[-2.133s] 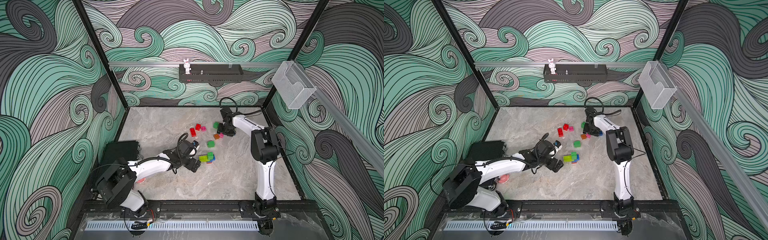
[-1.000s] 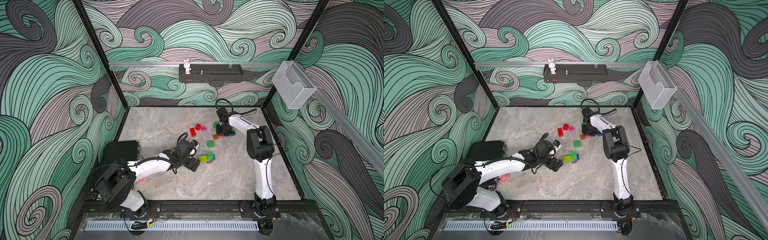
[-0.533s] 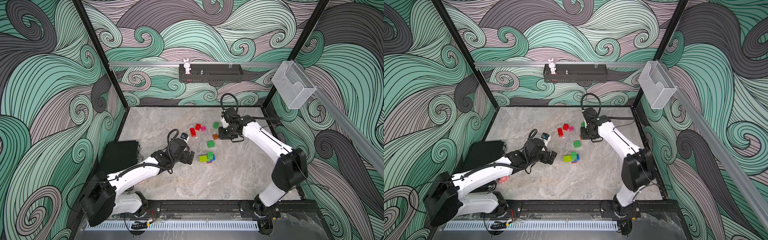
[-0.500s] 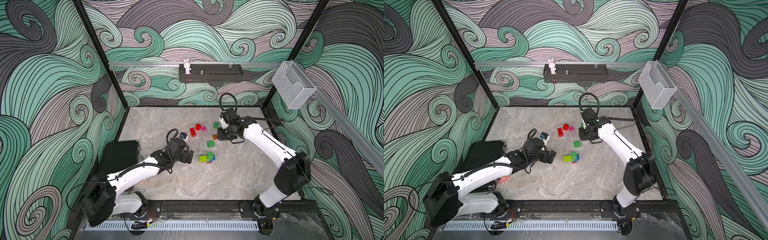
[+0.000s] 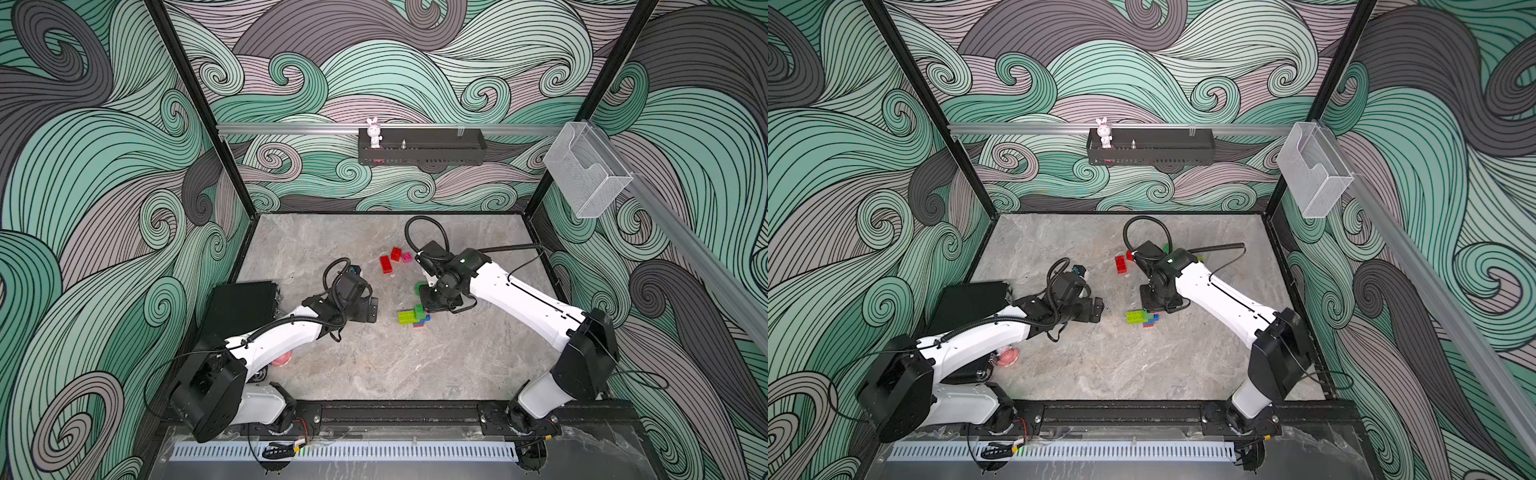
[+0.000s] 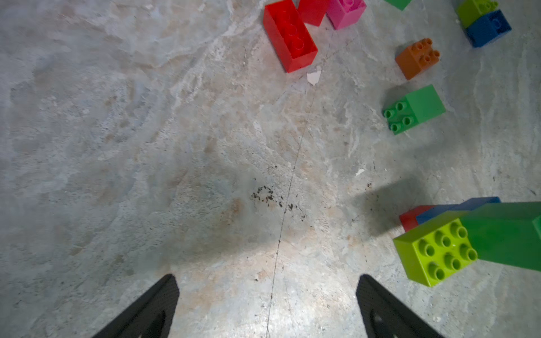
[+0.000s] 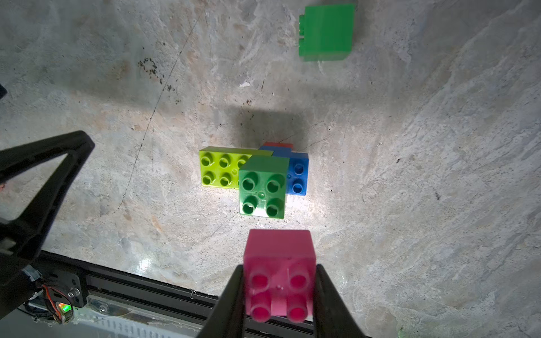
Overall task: Assemble the number 4 with lego
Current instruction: Assemble the lego brick with the lego brick.
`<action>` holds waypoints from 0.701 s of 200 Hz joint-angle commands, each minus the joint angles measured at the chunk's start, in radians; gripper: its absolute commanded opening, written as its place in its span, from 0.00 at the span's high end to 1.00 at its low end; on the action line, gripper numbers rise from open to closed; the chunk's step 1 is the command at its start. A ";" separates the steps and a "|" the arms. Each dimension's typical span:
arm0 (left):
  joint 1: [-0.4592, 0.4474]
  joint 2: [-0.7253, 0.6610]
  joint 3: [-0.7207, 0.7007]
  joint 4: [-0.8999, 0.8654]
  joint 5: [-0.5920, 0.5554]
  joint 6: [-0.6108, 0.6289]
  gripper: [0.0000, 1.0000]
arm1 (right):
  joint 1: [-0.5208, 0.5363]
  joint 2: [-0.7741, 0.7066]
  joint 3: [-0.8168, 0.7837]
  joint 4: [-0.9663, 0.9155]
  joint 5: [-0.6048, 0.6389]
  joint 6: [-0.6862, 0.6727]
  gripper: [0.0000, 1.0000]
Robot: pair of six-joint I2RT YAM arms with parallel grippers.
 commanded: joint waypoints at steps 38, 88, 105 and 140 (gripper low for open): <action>0.004 0.073 0.058 -0.015 0.125 0.002 0.01 | 0.026 0.050 0.035 0.030 0.042 0.072 0.80; 0.004 0.127 0.074 -0.017 0.145 0.004 0.01 | 0.027 0.081 0.049 0.046 0.032 0.070 0.80; 0.004 0.130 0.074 -0.019 0.146 0.007 0.01 | 0.027 0.087 0.049 0.047 0.034 0.069 0.81; 0.004 0.134 0.076 -0.023 0.148 0.010 0.02 | 0.029 0.096 0.043 0.051 0.041 0.066 0.81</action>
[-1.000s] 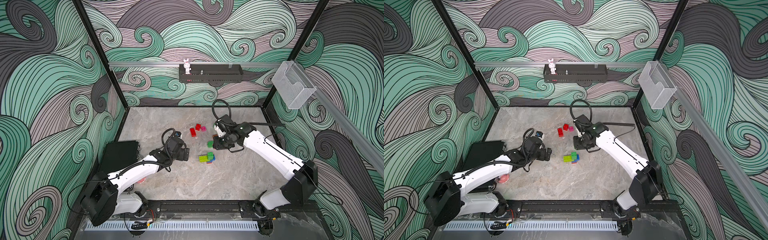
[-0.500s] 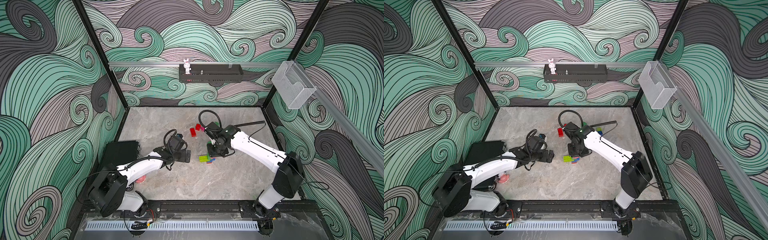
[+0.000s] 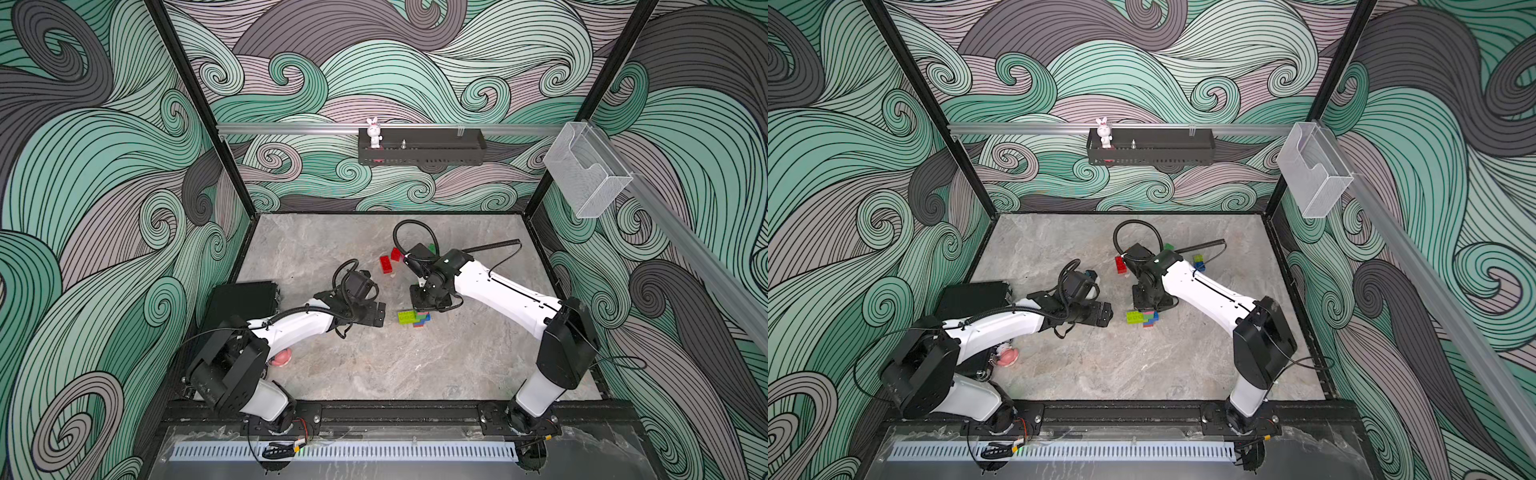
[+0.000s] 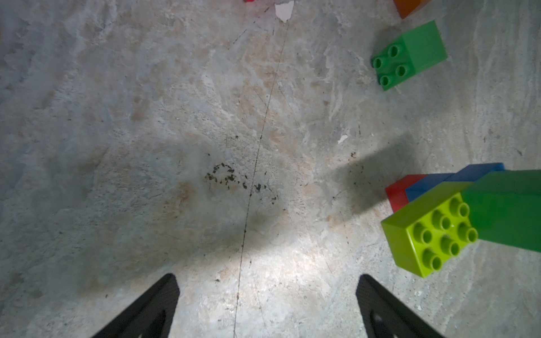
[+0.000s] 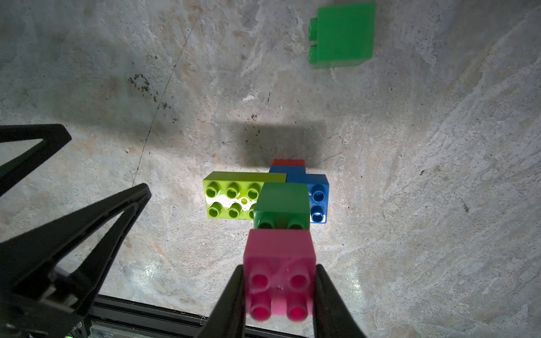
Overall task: Assemble the number 4 with lego
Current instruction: Assemble the lego brick with the lego brick.
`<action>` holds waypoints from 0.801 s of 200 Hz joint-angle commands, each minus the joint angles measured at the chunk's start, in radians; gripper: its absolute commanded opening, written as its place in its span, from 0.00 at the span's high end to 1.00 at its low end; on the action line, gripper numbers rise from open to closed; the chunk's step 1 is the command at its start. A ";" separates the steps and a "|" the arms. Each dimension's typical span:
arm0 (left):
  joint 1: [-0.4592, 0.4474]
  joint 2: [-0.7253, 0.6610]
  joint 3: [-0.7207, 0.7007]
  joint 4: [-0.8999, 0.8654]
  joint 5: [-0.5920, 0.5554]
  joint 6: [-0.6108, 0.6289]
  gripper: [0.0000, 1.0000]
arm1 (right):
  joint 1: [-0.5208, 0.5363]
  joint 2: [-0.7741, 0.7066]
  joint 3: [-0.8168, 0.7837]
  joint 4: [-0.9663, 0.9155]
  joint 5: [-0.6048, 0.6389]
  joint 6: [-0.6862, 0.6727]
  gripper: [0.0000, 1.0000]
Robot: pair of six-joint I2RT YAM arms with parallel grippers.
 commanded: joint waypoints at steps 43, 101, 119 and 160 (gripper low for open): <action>0.004 0.021 0.041 -0.022 0.018 0.011 0.01 | 0.006 0.011 0.010 0.001 0.037 -0.002 0.81; 0.004 0.025 0.041 -0.024 0.020 0.012 0.01 | 0.005 0.022 0.003 0.001 0.032 -0.018 0.81; 0.004 0.030 0.042 -0.024 0.022 0.013 0.01 | 0.006 0.029 0.003 0.000 0.033 -0.020 0.81; 0.004 0.037 0.044 -0.022 0.033 0.016 0.01 | 0.007 0.035 -0.006 0.002 0.025 -0.021 0.81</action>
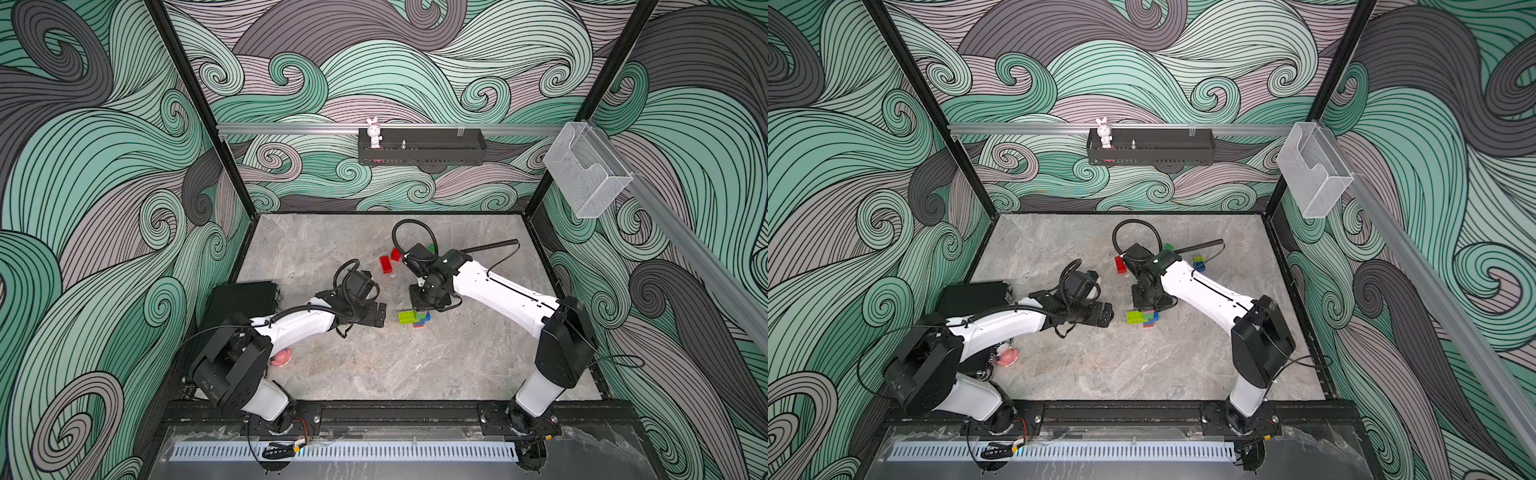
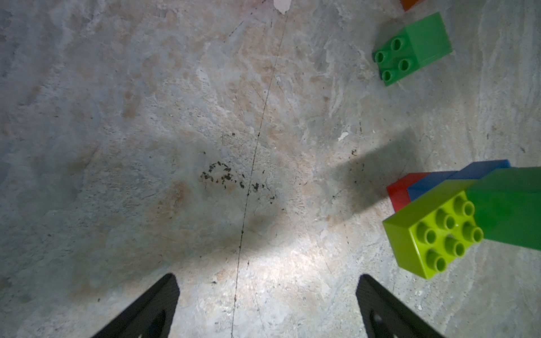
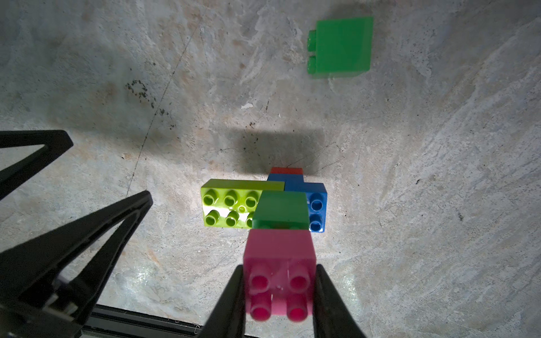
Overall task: Assemble the number 4 with lego
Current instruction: Assemble the lego brick with the lego brick.
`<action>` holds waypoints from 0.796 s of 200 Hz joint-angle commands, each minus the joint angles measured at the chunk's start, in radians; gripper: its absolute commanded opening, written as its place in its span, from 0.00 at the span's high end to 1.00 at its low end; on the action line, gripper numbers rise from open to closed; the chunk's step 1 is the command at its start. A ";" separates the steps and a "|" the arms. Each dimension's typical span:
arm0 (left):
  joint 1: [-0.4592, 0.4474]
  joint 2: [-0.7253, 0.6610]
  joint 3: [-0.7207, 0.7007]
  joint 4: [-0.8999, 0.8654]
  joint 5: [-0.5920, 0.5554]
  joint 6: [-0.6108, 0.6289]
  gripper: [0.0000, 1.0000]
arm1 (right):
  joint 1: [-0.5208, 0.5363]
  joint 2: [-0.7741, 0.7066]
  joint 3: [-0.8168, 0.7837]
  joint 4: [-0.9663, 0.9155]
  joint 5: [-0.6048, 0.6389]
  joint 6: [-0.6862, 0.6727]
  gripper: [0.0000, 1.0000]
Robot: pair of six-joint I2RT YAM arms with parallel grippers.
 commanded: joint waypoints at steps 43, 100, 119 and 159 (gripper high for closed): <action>0.004 0.028 0.040 -0.016 0.036 0.015 0.01 | 0.008 0.028 -0.014 -0.039 0.012 -0.011 0.81; 0.004 0.032 0.040 -0.014 0.045 0.014 0.01 | 0.018 0.064 -0.039 -0.123 0.069 -0.027 0.82; 0.004 0.035 0.041 -0.013 0.048 0.015 0.01 | 0.023 0.067 -0.056 -0.127 0.082 -0.023 0.82; 0.004 0.040 0.047 -0.014 0.057 0.023 0.01 | 0.029 0.083 -0.073 -0.137 0.110 -0.015 0.82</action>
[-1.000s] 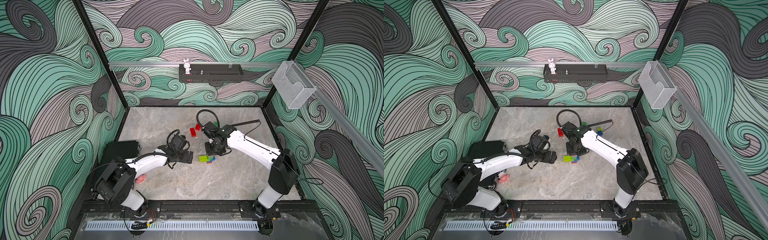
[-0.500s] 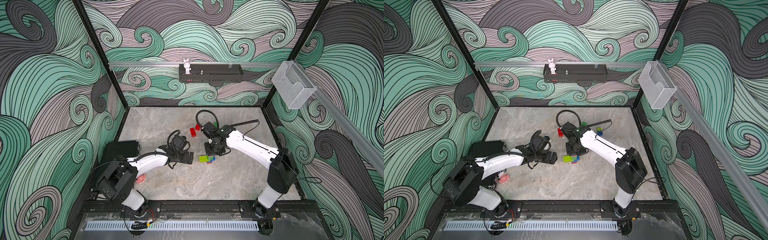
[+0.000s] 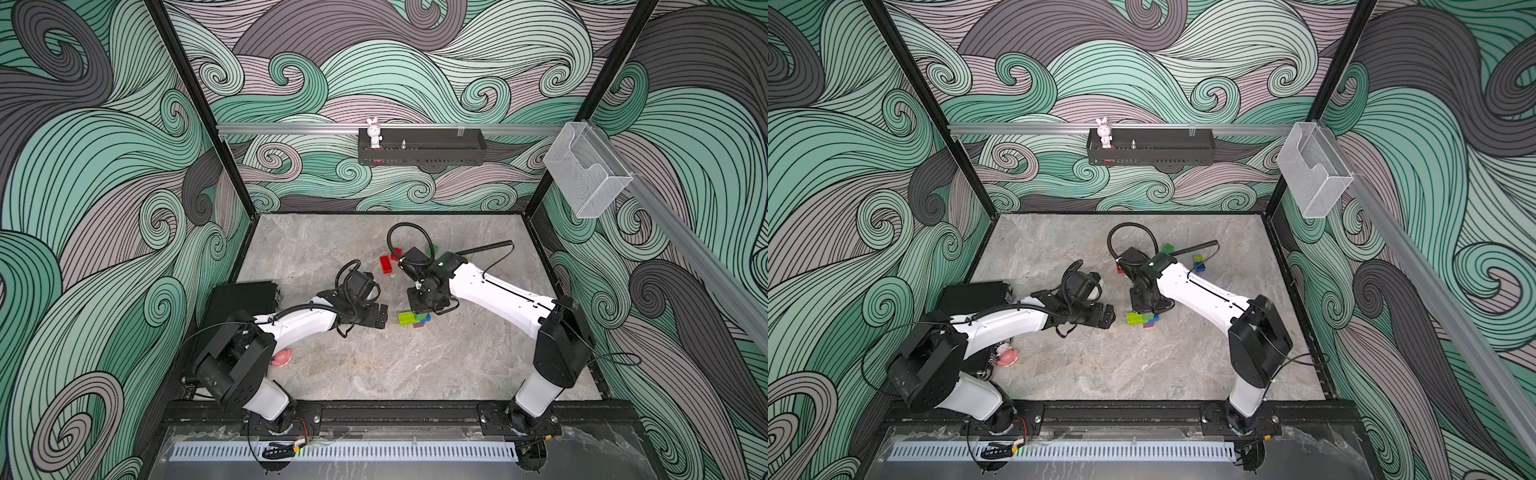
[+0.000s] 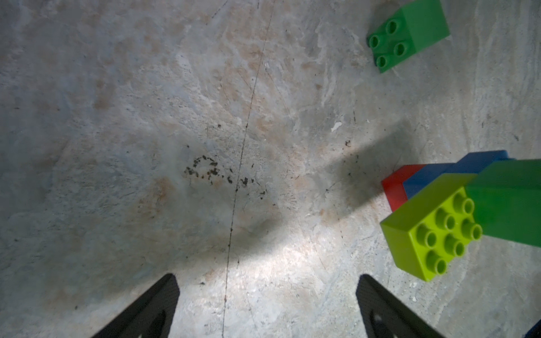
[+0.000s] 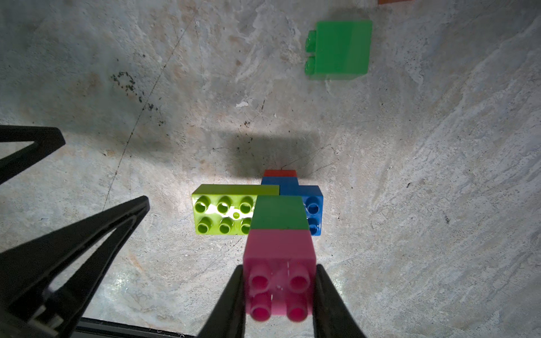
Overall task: Assemble the number 4 with lego
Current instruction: Assemble the lego brick with the lego brick.
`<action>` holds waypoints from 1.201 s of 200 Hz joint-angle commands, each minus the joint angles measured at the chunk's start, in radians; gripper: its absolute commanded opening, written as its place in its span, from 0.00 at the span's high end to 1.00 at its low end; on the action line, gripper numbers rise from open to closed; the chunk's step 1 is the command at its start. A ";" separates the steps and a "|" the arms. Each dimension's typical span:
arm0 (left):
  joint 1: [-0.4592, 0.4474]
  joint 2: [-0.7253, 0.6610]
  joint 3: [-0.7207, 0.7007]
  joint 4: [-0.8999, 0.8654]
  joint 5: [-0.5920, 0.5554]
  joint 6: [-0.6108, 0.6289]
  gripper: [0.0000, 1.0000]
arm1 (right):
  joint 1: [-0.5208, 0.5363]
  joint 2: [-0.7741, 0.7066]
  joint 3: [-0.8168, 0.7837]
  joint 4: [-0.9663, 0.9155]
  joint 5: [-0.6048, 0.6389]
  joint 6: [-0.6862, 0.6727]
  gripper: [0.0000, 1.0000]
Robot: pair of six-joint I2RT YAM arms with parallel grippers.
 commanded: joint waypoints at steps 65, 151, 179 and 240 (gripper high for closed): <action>0.004 0.005 0.047 -0.016 0.034 0.020 0.01 | 0.001 0.034 -0.074 -0.070 0.003 0.065 0.77; 0.004 -0.020 0.052 -0.027 0.027 0.037 0.01 | 0.001 0.025 -0.005 -0.047 0.014 0.117 0.61; 0.004 -0.021 0.050 -0.029 0.028 0.037 0.01 | 0.001 0.034 0.019 -0.047 0.016 0.102 0.59; 0.004 -0.024 0.048 -0.032 0.025 0.039 0.01 | 0.001 0.038 0.050 -0.046 0.015 0.089 0.52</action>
